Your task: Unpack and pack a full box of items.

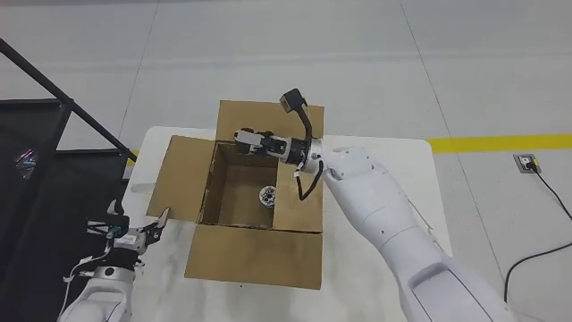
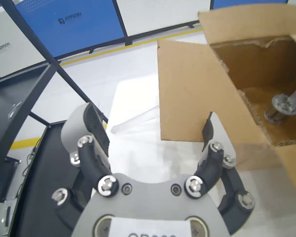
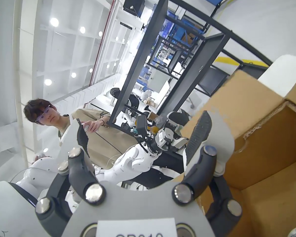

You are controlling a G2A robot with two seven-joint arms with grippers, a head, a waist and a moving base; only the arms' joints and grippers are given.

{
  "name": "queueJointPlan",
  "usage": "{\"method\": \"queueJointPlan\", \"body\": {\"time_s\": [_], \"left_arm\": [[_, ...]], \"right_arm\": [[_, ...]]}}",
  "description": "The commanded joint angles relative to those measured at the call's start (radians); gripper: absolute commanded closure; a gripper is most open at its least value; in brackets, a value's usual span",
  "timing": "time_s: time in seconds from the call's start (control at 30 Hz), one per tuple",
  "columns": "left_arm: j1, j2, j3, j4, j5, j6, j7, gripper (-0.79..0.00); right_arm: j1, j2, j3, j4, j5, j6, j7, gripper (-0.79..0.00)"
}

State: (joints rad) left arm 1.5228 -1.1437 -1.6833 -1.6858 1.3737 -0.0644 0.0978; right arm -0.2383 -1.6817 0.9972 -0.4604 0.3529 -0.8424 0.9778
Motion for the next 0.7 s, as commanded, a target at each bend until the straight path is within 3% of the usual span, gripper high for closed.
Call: {"method": "queueJointPlan", "body": {"time_s": [0.0,0.27,0.37,0.67], "left_arm": [[-0.02,-0.002,0.018,0.031,0.005,0.006,-0.017,-0.785],[-0.059,-0.007,0.048,0.087,0.019,0.012,-0.023,-0.785],[-0.059,-0.008,0.041,0.084,0.011,0.011,-0.018,-0.785],[0.043,-0.007,-0.05,-0.108,-0.041,0.009,0.054,-0.785]], "right_arm": [[-0.031,0.025,0.013,-0.06,-0.021,-0.015,-0.015,-0.785],[-0.179,0.112,0.089,-0.295,-0.074,-0.019,-0.019,-0.785],[-0.184,0.114,0.093,-0.3,-0.076,-0.015,-0.017,-0.785],[-0.201,0.117,0.095,-0.329,-0.095,-0.003,-0.039,-0.785]]}}
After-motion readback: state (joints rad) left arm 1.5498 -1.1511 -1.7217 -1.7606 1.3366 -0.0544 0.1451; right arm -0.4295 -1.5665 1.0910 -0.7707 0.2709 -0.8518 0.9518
